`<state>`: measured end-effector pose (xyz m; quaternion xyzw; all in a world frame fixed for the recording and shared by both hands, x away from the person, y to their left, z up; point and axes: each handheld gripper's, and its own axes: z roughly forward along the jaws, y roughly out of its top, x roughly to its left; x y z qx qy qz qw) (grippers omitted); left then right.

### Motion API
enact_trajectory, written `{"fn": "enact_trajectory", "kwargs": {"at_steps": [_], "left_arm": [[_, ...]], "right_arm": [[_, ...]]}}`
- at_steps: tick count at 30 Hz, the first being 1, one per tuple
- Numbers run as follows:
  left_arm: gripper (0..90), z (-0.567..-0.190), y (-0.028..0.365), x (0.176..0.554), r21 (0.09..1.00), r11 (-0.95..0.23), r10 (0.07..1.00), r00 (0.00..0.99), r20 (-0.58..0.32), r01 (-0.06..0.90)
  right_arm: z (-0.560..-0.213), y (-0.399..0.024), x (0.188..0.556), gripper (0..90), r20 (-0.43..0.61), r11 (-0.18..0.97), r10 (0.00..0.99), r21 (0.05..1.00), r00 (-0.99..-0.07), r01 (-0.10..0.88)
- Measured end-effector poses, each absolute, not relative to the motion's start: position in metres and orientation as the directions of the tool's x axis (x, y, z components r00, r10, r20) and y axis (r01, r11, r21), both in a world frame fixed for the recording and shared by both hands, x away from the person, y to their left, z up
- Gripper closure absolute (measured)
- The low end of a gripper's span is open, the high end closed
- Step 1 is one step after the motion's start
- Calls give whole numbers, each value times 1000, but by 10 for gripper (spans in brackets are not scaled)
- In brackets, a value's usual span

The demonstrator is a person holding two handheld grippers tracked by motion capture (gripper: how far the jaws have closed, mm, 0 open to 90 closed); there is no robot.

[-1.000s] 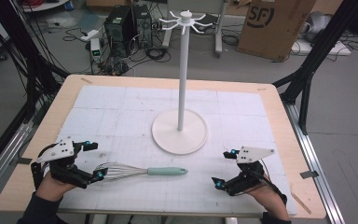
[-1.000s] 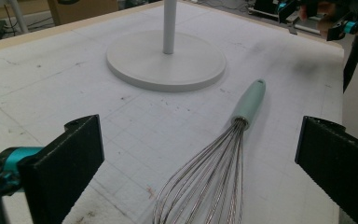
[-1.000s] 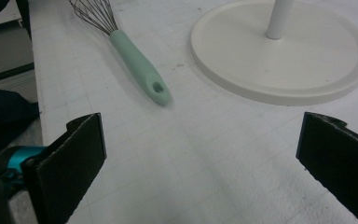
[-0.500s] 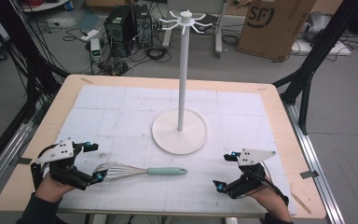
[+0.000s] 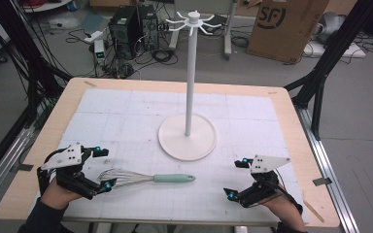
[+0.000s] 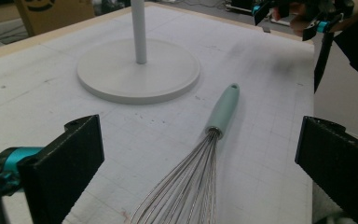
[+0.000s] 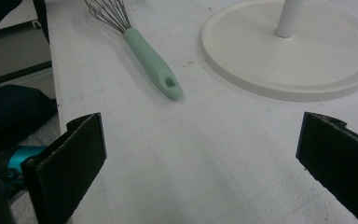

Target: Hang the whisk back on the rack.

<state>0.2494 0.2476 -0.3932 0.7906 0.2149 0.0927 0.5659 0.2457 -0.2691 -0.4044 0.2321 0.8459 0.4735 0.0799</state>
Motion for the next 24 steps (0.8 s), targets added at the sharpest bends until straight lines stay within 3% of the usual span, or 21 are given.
{"fn": "enact_trajectory", "kwargs": {"at_steps": [9,24], "left_arm": [[17,-385,249,258,911,-324,397,911,-113,254],[17,-372,224,273,816,-518,324,942,-91,257]], "right_arm": [[-406,-273,246,6,94,440,468,838,-879,323],[-407,-281,246,6,97,430,474,842,-875,325]]}}
